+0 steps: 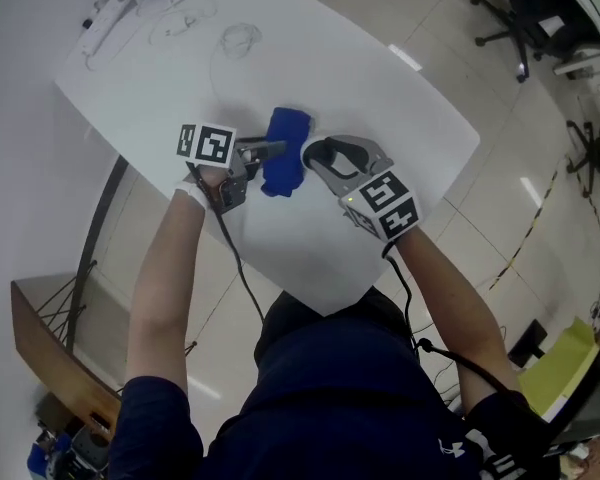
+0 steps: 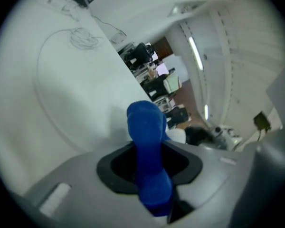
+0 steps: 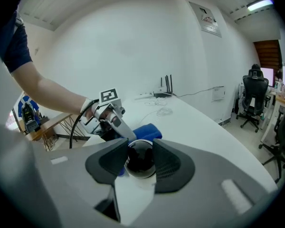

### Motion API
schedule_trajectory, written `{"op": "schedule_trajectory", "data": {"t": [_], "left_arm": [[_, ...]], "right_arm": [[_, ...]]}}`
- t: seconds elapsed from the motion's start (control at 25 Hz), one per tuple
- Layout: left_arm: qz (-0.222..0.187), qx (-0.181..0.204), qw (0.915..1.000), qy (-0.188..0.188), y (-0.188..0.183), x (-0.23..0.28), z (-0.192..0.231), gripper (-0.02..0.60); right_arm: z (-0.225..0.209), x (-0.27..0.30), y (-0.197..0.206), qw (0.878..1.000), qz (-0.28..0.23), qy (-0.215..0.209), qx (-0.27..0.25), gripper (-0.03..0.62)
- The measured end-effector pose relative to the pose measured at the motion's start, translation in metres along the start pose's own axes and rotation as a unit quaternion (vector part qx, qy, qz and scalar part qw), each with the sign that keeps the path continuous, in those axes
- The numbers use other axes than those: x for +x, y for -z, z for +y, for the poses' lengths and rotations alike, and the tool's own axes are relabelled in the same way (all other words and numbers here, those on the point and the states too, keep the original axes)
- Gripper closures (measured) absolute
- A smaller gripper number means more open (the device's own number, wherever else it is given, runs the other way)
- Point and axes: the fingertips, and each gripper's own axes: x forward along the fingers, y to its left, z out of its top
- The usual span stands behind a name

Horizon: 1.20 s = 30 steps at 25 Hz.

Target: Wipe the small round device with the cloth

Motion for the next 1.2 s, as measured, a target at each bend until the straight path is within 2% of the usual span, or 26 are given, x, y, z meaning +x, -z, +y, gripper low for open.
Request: {"op": "schedule_trajectory", "data": {"t": [0.04, 0.08, 0.16, 0.24, 0.44, 0.48, 0.6, 0.68, 0.76, 0.84, 1.0, 1.12, 1.2], "left_arm": [[0.022, 0.031, 0.9981, -0.048, 0.01, -0.002, 0.011, 0.448], [0.04, 0.064, 0.9927, -0.094, 0.016, -0.004, 0.019, 0.446], [0.049, 0.115, 0.9798, -0.156, 0.019, -0.004, 0.021, 0.446], [0.033, 0.135, 0.9732, -0.183, 0.014, 0.004, 0.013, 0.446], [-0.012, 0.135, 0.9631, -0.232, 0.023, 0.009, -0.011, 0.445], [-0.021, 0.133, 0.9631, -0.233, 0.028, 0.01, -0.021, 0.445], [-0.061, 0.12, 0.9723, -0.191, 0.031, 0.028, -0.063, 0.445], [-0.112, 0.097, 0.9753, -0.164, 0.023, 0.028, -0.087, 0.445], [-0.176, 0.065, 0.9747, -0.121, 0.017, 0.013, -0.108, 0.445], [-0.226, 0.055, 0.9704, -0.065, 0.015, 0.002, -0.129, 0.445], [-0.282, 0.046, 0.9584, -0.001, 0.019, -0.01, -0.141, 0.445], [-0.312, -0.031, 0.9483, 0.051, 0.025, -0.008, -0.117, 0.445], [-0.319, -0.073, 0.943, 0.06, 0.033, -0.003, -0.095, 0.445]], "right_arm": [[0.003, 0.006, -0.001, 1.0, 0.002, -0.003, -0.002, 0.43], [0.005, 0.011, -0.002, 1.0, 0.003, -0.006, -0.004, 0.43], [0.004, 0.013, -0.004, 1.0, 0.003, -0.008, -0.007, 0.43], [-0.003, 0.004, -0.003, 1.0, 0.004, -0.005, -0.006, 0.43], [-0.009, -0.02, 0.004, 1.0, 0.004, -0.003, -0.007, 0.43], [-0.009, -0.025, 0.007, 1.0, 0.004, -0.005, -0.011, 0.43], [-0.022, -0.047, 0.01, 1.0, 0.003, 0.0, -0.013, 0.43], [-0.032, -0.054, 0.01, 1.0, 0.002, 0.002, -0.011, 0.43], [-0.031, -0.047, 0.007, 1.0, 0.0, -0.008, -0.012, 0.43], [-0.027, -0.039, 0.005, 1.0, 0.0, -0.009, -0.013, 0.43], [-0.017, -0.031, 0.001, 1.0, 0.001, -0.003, -0.012, 0.43], [-0.014, -0.028, -0.003, 1.0, -0.006, -0.006, -0.007, 0.43], [-0.014, -0.027, -0.004, 1.0, -0.006, -0.007, -0.009, 0.43]]}}
